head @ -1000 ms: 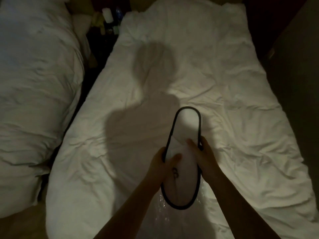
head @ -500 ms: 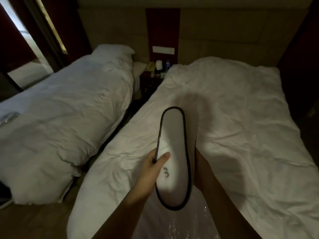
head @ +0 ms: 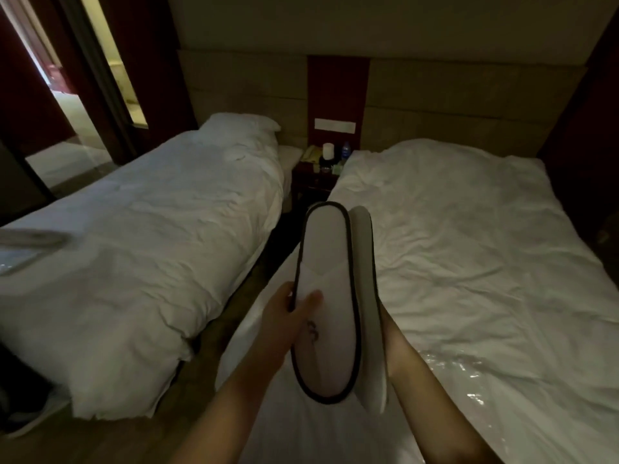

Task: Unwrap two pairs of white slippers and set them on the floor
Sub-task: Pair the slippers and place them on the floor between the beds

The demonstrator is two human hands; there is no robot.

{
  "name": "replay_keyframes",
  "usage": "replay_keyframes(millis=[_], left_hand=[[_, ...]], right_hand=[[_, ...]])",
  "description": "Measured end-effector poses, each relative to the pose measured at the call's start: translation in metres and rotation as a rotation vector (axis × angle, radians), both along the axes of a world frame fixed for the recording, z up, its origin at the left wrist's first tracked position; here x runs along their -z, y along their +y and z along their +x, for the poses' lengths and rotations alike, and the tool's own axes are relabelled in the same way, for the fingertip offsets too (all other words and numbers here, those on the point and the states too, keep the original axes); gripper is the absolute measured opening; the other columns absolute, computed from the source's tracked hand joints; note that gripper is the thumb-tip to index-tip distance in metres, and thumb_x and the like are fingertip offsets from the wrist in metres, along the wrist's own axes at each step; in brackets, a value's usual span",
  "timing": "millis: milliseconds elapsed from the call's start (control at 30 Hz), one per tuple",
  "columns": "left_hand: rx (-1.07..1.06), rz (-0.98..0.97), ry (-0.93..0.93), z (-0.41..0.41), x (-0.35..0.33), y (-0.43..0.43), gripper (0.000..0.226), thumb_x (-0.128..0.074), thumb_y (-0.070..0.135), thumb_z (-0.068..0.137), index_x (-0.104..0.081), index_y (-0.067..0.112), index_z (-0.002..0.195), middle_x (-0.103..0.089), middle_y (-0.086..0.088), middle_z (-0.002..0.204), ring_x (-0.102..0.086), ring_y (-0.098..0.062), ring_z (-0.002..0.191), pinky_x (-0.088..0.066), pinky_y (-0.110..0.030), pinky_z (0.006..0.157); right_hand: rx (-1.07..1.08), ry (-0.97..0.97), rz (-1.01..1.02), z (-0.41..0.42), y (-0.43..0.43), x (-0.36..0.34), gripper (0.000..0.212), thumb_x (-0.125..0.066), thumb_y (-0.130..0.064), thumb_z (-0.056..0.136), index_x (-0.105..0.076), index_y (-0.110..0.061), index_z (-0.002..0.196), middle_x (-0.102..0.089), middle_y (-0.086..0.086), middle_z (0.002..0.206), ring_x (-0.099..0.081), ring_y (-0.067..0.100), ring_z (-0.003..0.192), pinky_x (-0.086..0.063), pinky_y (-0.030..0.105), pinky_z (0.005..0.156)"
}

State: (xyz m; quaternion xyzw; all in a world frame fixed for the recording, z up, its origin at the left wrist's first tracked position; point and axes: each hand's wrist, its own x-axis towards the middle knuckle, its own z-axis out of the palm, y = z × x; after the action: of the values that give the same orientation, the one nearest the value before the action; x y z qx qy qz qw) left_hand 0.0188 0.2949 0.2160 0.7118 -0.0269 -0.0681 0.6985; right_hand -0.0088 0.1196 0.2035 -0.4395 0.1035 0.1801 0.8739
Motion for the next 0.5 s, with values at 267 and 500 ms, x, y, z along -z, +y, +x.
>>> replay_keyframes(millis=[267,500], left_hand=[[-0.095,0.022,-0.003,0.004,0.000,0.148,0.024,-0.073,0.036,0.077,-0.067,0.032,0.099,-0.075,0.008,0.092,-0.071,-0.005,0.079,-0.056,-0.019,0.061],[-0.080,0.107,0.031,0.030,0.026,0.181,0.016,-0.073,0.046,0.072,-0.066,0.051,0.086,-0.072,0.026,0.081,-0.069,0.004,0.068,-0.050,-0.011,0.052]], right_hand=[[0.542,-0.026,-0.492,0.001,0.081,0.010,0.036,-0.071,-0.037,0.084,-0.069,-0.010,0.109,-0.076,0.010,0.104,-0.072,0.021,0.091,-0.056,0.034,0.084],[0.490,-0.119,-0.561,0.020,0.118,0.014,0.019,-0.076,-0.035,0.079,-0.075,-0.021,0.092,-0.078,0.003,0.093,-0.074,0.020,0.089,-0.058,0.024,0.071]])
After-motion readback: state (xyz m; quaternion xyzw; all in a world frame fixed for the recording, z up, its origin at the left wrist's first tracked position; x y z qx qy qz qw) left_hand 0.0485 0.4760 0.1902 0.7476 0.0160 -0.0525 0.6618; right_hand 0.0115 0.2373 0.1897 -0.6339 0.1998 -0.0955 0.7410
